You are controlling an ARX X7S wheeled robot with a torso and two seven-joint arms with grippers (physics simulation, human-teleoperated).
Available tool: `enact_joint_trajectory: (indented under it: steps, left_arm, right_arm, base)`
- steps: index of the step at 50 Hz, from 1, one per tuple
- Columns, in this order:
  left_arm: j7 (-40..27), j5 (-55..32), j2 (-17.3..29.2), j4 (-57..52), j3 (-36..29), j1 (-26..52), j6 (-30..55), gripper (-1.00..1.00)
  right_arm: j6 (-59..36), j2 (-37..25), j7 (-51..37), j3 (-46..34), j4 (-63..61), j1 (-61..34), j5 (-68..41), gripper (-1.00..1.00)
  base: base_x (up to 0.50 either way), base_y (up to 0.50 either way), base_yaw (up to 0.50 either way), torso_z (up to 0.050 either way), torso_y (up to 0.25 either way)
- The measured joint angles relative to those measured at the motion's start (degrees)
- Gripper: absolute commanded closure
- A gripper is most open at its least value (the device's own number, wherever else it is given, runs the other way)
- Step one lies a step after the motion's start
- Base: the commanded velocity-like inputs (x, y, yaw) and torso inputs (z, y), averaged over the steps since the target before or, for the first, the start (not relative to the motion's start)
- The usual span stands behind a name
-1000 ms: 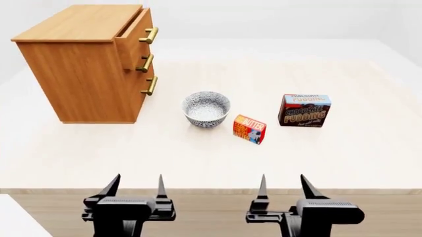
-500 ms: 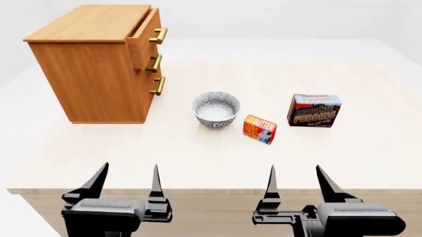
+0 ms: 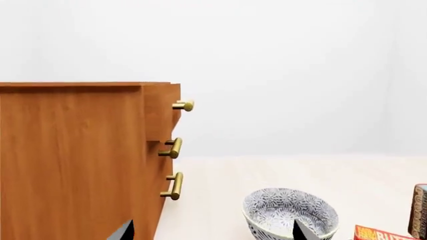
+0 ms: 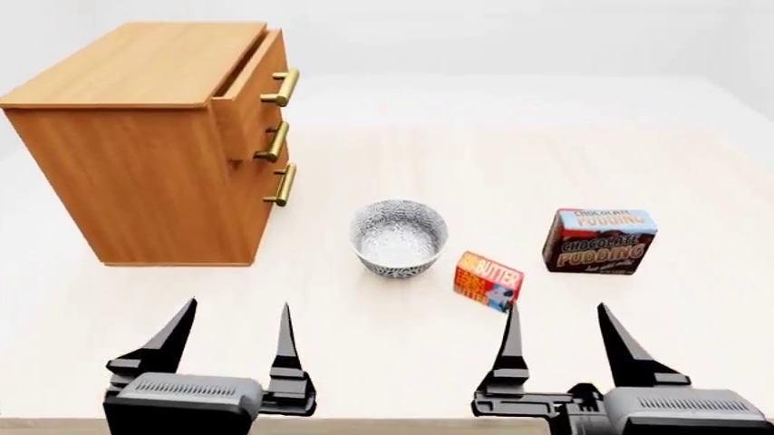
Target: Put the butter at the back in the top drawer of the cabinet and close it.
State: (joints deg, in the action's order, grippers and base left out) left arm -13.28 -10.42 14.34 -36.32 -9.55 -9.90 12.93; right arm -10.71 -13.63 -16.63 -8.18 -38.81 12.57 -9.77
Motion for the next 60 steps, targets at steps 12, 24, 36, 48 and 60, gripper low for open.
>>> enact_joint_trajectory:
  steps: [12, 24, 36, 48, 60]
  left_arm:
    - [-0.57, -0.4, 0.6, -0.39, -0.36, -0.15, -0.16, -1.0]
    - [-1.0, -0.69, 1.11, -0.36, -0.81, -0.07, -0.34, -1.0]
    - [-1.38, -0.95, 1.59, -0.25, -1.18, -0.05, -0.69, -1.0]
    - [-1.77, -1.21, 2.01, -0.28, -1.54, -0.1, -0.91, -1.0]
    - [-2.12, -1.67, 2.7, -1.46, -1.78, -0.57, -0.78, -1.0]
  right_arm:
    - [0.53, -0.58, -0.82, -0.12, -0.12, 0.1, -0.58, -1.0]
    - [1.21, -1.13, -1.44, -0.15, -0.02, 0.08, -1.23, -1.0]
    - [2.22, -1.61, -2.04, -0.39, -0.01, 0.27, -1.35, -1.0]
    - [3.22, -2.07, -2.65, -0.76, -0.13, 0.6, -1.15, -1.0]
    - [4.57, -2.52, -3.24, -1.08, -0.33, 1.02, -0.68, -1.0]
  base:
    - [0.5, 0.08, 0.0, 0.0, 0.0]
    - [0.5, 0.0, 0.0, 0.0, 0.0]
    - [0.2, 0.0, 0.0, 0.0, 0.001]
    - [0.06, 0.0, 0.0, 0.0, 0.0]
    - [0.0, 0.0, 0.0, 0.0, 0.0]
